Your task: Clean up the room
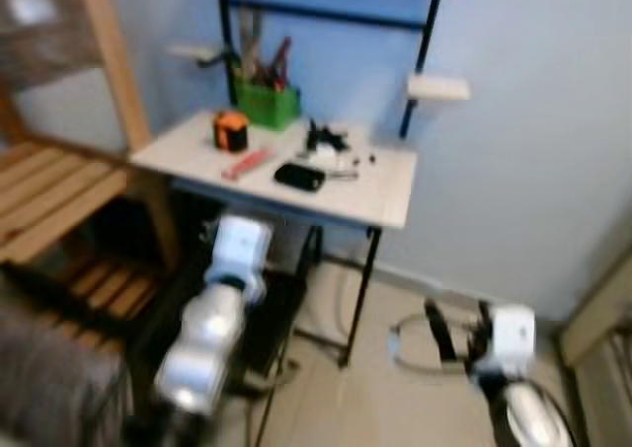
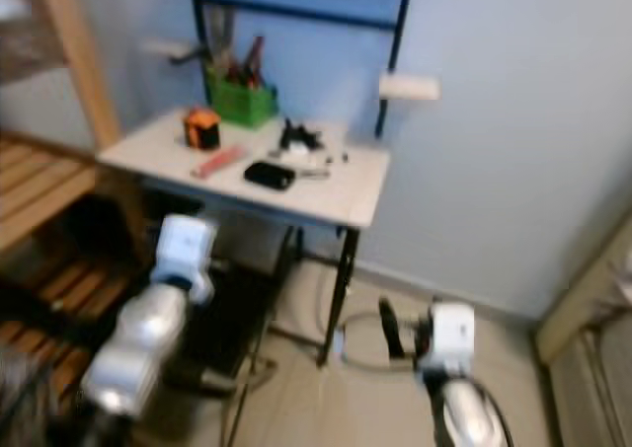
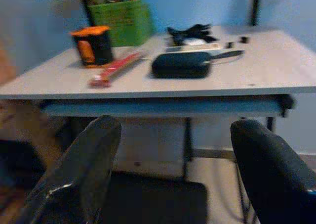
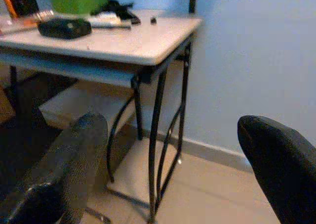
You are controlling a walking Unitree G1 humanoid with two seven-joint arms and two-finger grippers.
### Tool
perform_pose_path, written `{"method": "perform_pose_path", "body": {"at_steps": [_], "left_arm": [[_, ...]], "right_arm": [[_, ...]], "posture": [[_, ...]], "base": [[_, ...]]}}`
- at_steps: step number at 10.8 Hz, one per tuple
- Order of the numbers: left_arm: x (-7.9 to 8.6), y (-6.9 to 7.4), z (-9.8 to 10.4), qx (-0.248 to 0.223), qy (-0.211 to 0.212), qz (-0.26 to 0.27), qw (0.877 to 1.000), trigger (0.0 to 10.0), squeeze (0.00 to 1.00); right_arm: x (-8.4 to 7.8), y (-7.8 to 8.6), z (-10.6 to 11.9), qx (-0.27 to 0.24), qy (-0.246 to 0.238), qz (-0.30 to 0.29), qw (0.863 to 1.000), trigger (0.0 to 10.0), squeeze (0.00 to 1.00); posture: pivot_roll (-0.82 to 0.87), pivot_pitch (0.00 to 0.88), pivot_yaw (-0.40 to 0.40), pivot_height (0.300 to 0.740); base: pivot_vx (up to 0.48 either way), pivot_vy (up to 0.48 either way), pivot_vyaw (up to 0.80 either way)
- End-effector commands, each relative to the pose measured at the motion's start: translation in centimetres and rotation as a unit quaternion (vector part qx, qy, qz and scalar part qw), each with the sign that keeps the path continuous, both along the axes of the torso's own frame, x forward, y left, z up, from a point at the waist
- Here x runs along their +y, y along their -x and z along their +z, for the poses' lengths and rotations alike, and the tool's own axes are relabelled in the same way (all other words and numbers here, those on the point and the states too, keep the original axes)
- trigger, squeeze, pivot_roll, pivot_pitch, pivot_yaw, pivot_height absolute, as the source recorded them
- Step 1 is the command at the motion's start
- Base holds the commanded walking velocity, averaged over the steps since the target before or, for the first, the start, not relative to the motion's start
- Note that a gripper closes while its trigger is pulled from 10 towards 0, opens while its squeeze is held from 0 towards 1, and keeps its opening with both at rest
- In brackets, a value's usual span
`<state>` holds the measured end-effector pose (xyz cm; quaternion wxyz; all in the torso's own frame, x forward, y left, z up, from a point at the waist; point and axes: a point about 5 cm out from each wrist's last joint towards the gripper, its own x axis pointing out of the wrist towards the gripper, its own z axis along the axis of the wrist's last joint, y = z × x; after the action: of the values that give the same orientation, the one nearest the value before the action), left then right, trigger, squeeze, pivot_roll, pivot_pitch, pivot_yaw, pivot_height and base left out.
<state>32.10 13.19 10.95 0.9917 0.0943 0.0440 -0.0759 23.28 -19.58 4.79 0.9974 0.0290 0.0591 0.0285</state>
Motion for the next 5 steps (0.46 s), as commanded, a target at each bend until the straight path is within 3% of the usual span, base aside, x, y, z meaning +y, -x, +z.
{"method": "perform_pose_path", "body": {"at_steps": [1,3,5], "left_arm": [[-1.3,-0.4,0.6,-0.010,0.008,-0.021,1.000,10.0,0.00],[-0.6,-0.6,-0.3,0.006,0.004,-0.013,1.000,10.0,0.00],[-1.5,1.2,-2.2,0.022,0.018,-0.021,0.999,10.0,0.00]], "right_arm": [[-0.8,0.2,-0.5,0.013,0.006,-0.017,1.000,10.0,0.00],[-0.3,0.1,-0.7,0.013,0.004,-0.018,1.000,10.0,0.00],[-0.4,0.8,-1.1,0.016,0.014,-0.011,1.000,10.0,0.00]], "posture": [[0.10,0.000,0.018,0.731],[0.10,0.000,0.028,0.731],[0.10,0.000,0.027,0.731]], "base": [[0.000,0.000,0.00],[0.000,0.000,0.00],[0.000,0.000,0.00]]}}
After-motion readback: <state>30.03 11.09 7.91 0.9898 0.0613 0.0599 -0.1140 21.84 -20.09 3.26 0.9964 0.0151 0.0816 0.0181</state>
